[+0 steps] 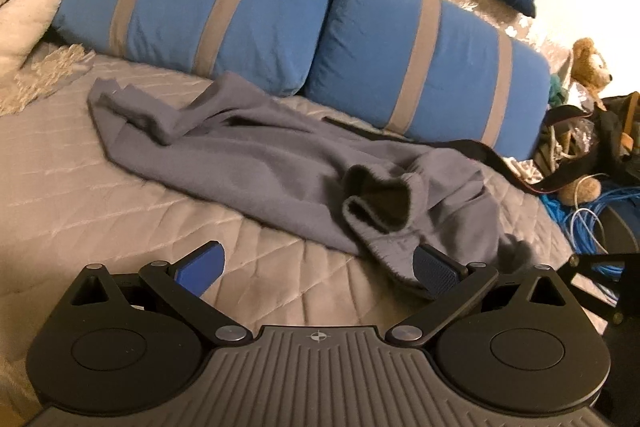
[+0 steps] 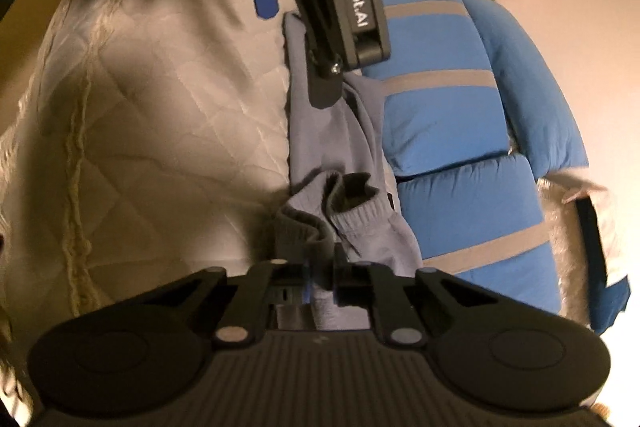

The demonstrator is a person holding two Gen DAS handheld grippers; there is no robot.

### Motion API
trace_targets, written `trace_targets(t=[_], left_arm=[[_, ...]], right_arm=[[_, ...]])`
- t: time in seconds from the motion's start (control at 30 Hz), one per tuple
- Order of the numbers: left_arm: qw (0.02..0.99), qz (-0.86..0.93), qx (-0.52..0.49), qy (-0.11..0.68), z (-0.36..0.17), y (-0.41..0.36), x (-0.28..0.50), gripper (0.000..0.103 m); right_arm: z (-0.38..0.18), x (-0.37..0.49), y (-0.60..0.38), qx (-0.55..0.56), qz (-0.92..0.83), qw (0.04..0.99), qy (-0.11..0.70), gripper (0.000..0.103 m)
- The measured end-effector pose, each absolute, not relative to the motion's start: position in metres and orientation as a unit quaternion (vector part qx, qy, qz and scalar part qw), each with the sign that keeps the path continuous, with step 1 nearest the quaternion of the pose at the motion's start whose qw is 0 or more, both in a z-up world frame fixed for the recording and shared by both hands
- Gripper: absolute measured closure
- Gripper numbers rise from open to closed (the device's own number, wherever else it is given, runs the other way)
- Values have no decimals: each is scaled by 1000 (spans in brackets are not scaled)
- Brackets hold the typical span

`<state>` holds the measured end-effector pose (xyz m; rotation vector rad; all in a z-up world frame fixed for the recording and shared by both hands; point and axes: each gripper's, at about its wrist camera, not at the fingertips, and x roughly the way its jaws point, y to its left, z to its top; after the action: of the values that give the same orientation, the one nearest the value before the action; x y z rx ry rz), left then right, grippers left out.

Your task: Fold clothes

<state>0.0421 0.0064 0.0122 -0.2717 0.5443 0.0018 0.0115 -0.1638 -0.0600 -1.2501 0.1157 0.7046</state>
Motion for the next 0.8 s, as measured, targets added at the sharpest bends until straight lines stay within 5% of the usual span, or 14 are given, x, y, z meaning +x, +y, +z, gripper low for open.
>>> trace_targets(t=[0.5, 0.73, 0.8], left_arm=[[955, -121, 42, 269, 10, -56, 129, 3], [947, -162, 92, 263, -5, -78, 162, 26], [941, -179, 92, 273, -7, -80, 170, 48]], right_arm=[[-48, -7, -204, -500, 318, 802, 74, 93], [-49, -8, -208, -491, 317, 808, 76, 93], [-49, -9, -208, -492, 314, 809, 74, 93]])
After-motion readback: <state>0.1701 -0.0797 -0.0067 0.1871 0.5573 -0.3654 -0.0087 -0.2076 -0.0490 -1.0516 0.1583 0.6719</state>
